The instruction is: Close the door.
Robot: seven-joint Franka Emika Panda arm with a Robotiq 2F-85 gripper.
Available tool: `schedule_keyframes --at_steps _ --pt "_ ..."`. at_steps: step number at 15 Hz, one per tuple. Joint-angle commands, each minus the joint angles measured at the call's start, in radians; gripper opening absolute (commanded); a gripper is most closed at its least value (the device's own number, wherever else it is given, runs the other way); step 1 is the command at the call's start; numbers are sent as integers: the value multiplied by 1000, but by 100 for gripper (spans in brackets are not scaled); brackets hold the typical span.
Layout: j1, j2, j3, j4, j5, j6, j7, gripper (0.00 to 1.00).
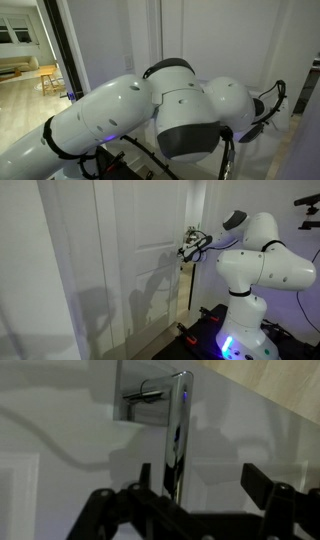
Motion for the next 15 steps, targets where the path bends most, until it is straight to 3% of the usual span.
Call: schedule_keyframes --at_steps 1,9,15 --pt "35 -36 -15 56 -8 52 -17 60" --pt "50 -28 -16 77 -5 60 -12 1" --pt "51 19 -35 50 18 44 16 6"
